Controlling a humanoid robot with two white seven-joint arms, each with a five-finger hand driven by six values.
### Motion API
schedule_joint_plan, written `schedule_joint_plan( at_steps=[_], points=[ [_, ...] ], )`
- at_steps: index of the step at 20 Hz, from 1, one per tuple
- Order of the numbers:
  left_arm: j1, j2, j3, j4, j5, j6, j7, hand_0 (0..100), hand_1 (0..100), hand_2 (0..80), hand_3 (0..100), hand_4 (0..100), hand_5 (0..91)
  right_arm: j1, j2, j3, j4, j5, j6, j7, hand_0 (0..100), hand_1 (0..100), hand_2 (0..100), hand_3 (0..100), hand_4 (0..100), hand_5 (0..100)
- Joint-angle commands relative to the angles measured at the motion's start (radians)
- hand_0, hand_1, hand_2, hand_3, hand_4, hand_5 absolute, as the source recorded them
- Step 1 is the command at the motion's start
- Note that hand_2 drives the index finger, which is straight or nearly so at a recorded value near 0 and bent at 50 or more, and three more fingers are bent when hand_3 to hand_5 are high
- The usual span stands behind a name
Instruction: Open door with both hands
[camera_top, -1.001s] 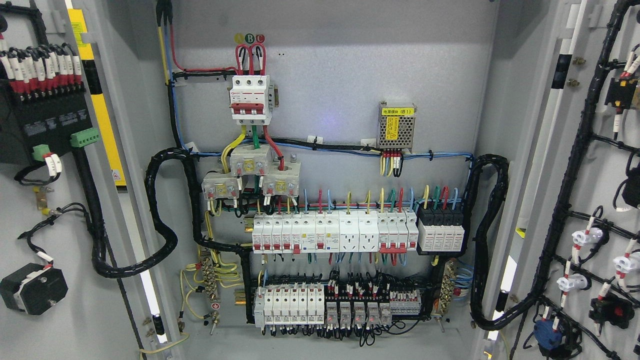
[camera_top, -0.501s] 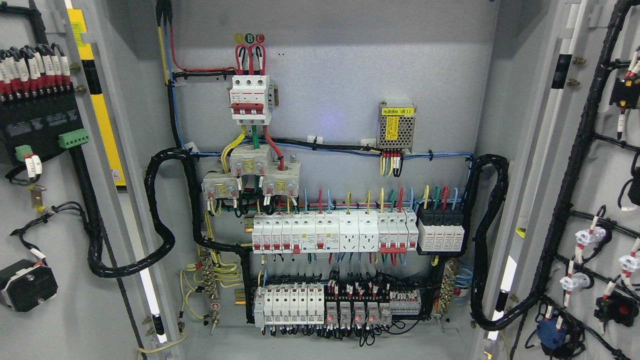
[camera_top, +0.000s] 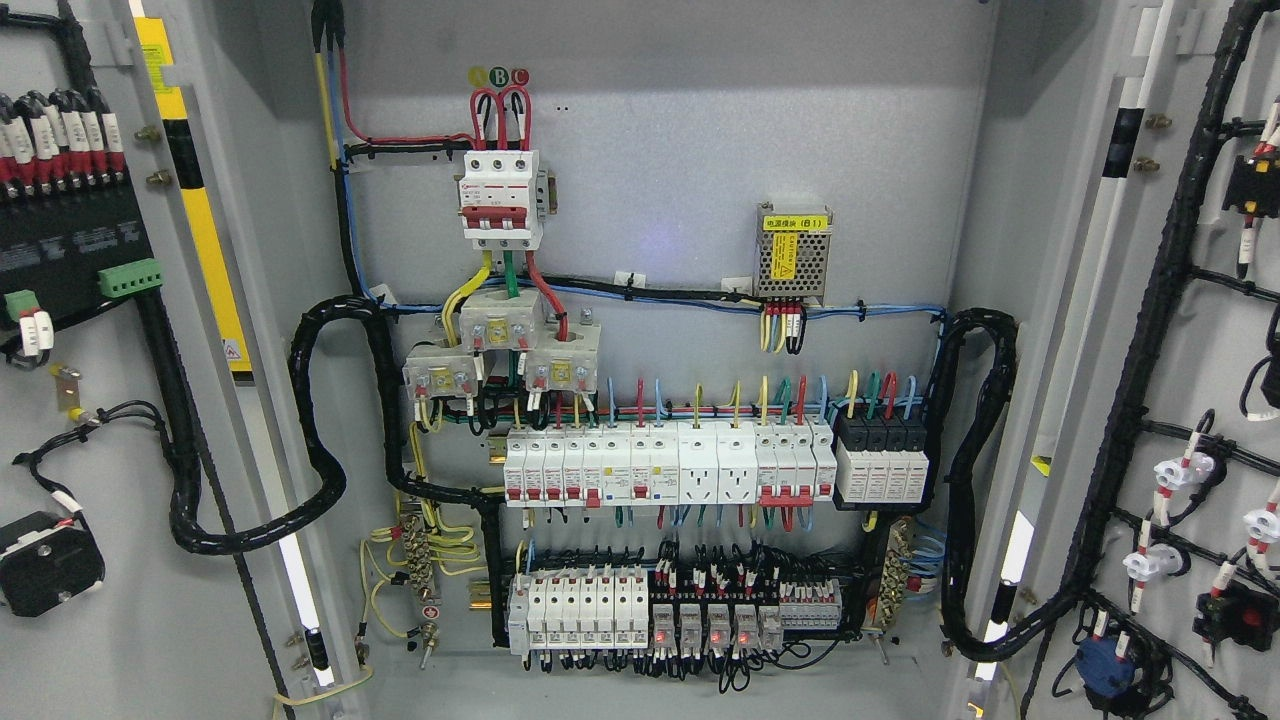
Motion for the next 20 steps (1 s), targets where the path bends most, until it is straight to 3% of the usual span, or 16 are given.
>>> schedule_joint_plan(
  at_steps=[1, 6, 20],
  points=[
    [-0.008, 0.03, 0.025, 0.077, 0.005, 0.0, 0.0, 0, 0, 0.0, 0, 0, 0.0, 0.0, 0.002, -0.011, 0.013, 0.0, -0.002, 0.003, 22, 8, 0, 0, 0, 0],
    [-0.008, 0.047, 0.04, 0.08, 0.054, 0.002, -0.037, 0, 0, 0.0, 0, 0, 0.0, 0.0, 0.002, -0.008, 0.012, 0.0, -0.002, 0.003, 22, 8, 0, 0, 0, 0],
    [-0.022, 0.063, 0.042, 0.15, 0.061, 0.002, -0.04, 0, 0, 0.0, 0, 0, 0.0, 0.026, -0.001, 0.035, -0.042, 0.001, -0.014, 0.006, 21, 8, 0, 0, 0, 0]
  ],
)
